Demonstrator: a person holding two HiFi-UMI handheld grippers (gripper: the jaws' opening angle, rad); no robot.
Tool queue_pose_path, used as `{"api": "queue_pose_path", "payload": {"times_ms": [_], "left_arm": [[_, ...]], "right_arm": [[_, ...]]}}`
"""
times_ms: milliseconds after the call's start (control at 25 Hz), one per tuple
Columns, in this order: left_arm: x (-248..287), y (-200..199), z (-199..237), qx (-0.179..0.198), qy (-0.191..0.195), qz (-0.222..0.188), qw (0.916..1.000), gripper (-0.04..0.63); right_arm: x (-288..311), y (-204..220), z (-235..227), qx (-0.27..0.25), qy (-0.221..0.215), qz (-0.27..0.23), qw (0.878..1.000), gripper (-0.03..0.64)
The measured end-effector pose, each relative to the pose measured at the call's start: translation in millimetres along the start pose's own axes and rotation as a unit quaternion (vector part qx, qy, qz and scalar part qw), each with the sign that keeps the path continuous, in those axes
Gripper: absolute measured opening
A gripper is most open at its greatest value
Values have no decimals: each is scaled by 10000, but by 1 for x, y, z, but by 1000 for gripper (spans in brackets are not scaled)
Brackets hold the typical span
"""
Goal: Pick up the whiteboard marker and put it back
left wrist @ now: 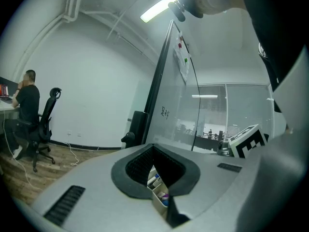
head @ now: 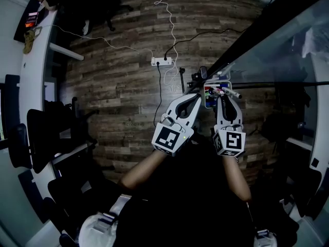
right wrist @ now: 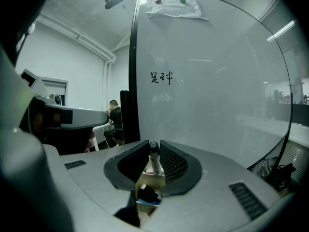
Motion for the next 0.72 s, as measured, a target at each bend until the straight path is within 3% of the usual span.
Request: {"api": "queue_pose_path", "payload": {"times_ms": [720], "left_arm": [[1,2,0,-12,-55,66,10000,8]], "right_arm": [[3,-6,8,-162,-156,28,9997,78]]}}
Point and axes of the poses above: the fingertips, and each gripper's own axes: x forward along the fingers, z to its left, y out of its underside, the point moved 6 cm from there along -x, backward along the fingers, and after that the axes turned 12 degrees about z, right-handed, at the moved point
